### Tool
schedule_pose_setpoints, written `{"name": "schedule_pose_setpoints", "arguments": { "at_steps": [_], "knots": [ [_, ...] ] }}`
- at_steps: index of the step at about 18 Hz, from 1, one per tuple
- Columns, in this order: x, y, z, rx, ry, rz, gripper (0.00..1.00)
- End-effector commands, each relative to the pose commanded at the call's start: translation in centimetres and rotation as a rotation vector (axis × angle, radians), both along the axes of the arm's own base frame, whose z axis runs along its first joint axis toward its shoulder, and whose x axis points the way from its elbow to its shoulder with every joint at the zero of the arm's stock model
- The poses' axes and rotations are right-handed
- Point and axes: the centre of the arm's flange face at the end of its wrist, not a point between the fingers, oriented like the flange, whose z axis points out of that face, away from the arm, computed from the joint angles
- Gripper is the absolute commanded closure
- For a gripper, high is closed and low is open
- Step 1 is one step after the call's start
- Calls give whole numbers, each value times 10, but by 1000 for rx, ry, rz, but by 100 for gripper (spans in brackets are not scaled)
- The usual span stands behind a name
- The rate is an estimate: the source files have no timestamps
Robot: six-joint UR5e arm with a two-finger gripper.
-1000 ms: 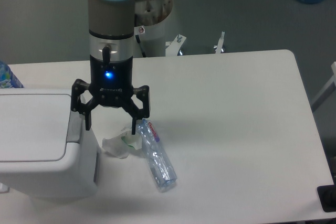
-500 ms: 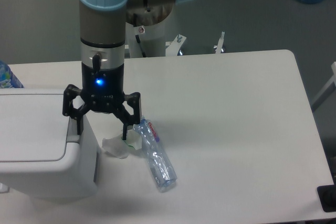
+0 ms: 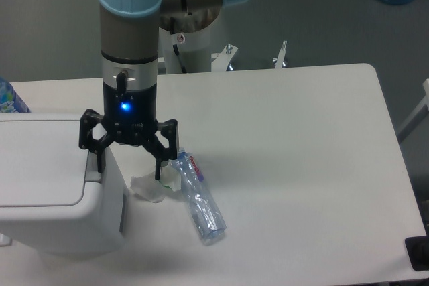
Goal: Open the trash can
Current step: 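Push the trash can lid open with the gripper fingers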
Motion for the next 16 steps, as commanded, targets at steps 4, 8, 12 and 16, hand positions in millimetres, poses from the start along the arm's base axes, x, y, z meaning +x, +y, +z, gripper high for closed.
{"name": "schedule_pose_setpoints", "arguments": {
  "at_steps": [4,8,12,16],
  "knots": [
    [0,2,-3,-2,-2,-2,0],
    [0,2,-2,-3,-2,-2,0],
    [-2,3,14,26,28,-10,0],
    [-15,1,59,65,110,-24,0]
  ]
}}
